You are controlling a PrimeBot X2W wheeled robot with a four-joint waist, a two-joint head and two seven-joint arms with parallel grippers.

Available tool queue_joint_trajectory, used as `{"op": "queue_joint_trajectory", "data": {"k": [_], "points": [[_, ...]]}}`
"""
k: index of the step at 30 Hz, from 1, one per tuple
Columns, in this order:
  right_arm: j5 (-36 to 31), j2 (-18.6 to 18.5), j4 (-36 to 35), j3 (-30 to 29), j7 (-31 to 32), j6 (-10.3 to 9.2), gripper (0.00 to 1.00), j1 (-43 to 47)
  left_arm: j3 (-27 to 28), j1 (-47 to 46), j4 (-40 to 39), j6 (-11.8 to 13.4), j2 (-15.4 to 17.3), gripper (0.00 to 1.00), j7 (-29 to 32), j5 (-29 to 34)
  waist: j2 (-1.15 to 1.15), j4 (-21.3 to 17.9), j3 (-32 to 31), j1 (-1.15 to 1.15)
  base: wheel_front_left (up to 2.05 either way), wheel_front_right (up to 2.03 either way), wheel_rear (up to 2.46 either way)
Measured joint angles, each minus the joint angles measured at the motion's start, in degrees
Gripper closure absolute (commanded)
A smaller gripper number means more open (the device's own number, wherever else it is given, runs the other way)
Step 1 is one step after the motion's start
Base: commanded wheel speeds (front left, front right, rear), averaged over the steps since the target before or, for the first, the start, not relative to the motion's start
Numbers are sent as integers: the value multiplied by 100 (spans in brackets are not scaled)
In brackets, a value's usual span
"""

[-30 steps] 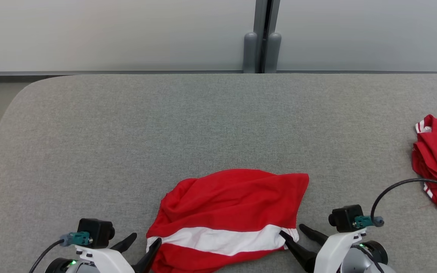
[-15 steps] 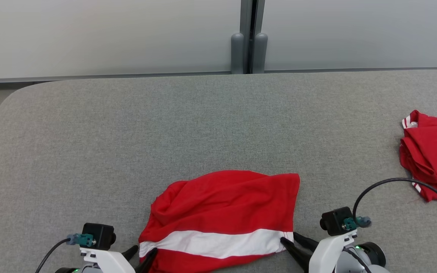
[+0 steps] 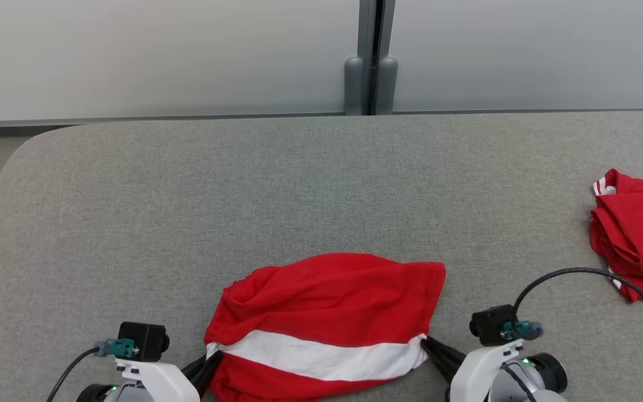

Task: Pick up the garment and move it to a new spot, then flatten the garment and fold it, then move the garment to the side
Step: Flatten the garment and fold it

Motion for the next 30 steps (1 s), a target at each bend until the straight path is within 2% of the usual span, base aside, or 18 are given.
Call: {"op": "queue_joint_trajectory", "data": {"k": [7,12,16,22,30], "points": [[175,-187,-754,-402,-291,-1,100,184,46,197,-645,64,113,100,-54,-7,0,-26,-127,0,0,0,0],[275,-396,-1606,-715,-256,-1,100,464,136,238,-1314,135,165,100,-131,-5,0,-39,-116,0,0,0,0],[393,-425,-2176,-756,-213,-1,100,418,147,-10,-1599,130,207,100,-168,14,0,-81,7,0,0,0,0],[647,-504,-2377,-726,-174,-2,100,-507,65,-1235,-1404,24,328,100,-51,85,0,-135,426,0,0,0,0],[1082,-940,-1830,-547,-394,-2,100,-2621,-293,-3846,-377,-56,463,100,-121,-188,0,-145,1346,0,0,0,0]]}}
